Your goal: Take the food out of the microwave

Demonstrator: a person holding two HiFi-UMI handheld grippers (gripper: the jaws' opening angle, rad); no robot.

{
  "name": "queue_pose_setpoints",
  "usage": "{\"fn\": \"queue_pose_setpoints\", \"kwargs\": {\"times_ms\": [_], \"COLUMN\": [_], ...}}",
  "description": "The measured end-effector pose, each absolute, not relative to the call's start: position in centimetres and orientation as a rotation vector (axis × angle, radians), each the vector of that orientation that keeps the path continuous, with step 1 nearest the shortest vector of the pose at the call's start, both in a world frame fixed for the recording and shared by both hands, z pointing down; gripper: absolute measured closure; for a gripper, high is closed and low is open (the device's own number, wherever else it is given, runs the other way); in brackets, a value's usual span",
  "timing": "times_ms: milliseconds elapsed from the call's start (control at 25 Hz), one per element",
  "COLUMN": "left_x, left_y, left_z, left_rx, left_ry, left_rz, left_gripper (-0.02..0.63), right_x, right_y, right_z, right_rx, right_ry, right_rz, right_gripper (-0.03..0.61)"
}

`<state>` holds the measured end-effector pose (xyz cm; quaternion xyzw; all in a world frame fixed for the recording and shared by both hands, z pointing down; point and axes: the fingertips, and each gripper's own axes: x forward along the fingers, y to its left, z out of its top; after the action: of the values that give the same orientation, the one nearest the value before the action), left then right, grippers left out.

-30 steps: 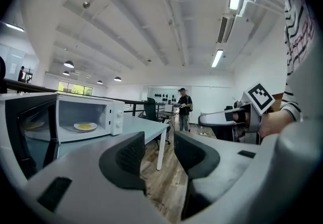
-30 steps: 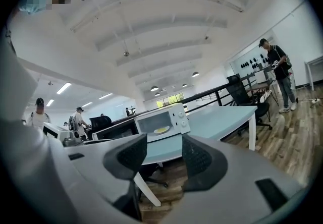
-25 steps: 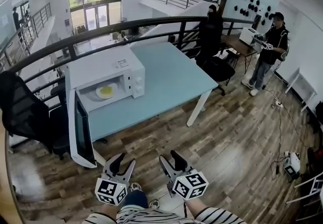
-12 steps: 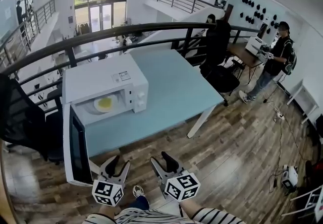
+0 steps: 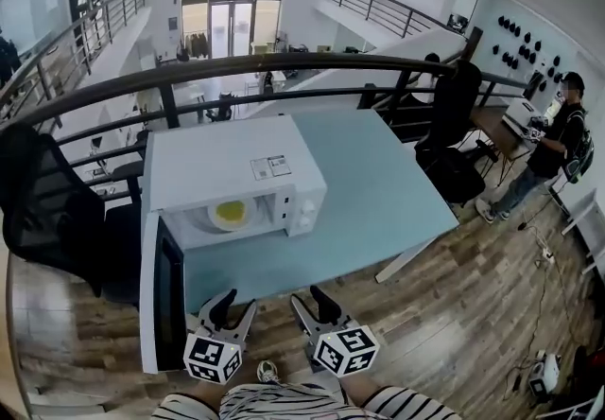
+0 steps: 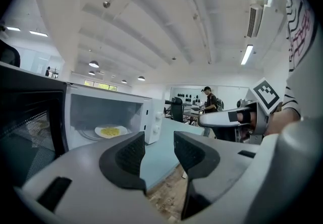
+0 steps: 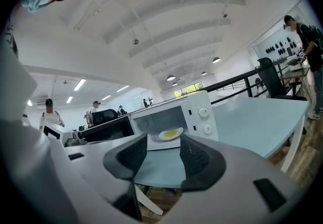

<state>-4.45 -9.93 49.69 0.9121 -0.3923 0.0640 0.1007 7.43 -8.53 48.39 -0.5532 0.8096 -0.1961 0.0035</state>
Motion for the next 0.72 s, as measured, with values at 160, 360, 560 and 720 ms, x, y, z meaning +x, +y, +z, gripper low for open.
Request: {"fn": "queue_pose_setpoints", "kwargs": {"times_ms": [160,360,560,720], "left_x": [-5.3,-6.9,-8.3,-8.6], "left_y": [-11.6,-13.7,-16.0,-17.7], "left_z": [50.2,51.2,52.0,52.6], "left_rx": [2.667,2.593,2.502,2.445], "left_ry": [-1.200,-1.304,-1.431,-1.494], "left_rz": [0.188,0.188,0.169,0.158], "left_gripper": [0.456,0.456,0.456,0.456], "right_x": [6.3,5.7,5.5,5.2], "right_y": [-11.2,-14.3,-17.7,-20.0], "right_z": [48.9,49.8,50.8,51.4], "right_rx": [-1.701,-1.676,-1.619,-1.577], "right_ry": [2.573,2.604,2.649,2.701], "right_rz": [-0.632,-0.650,-0.682,-0.687], "right_gripper": [0.365,0.365,0.365,0.365]}}
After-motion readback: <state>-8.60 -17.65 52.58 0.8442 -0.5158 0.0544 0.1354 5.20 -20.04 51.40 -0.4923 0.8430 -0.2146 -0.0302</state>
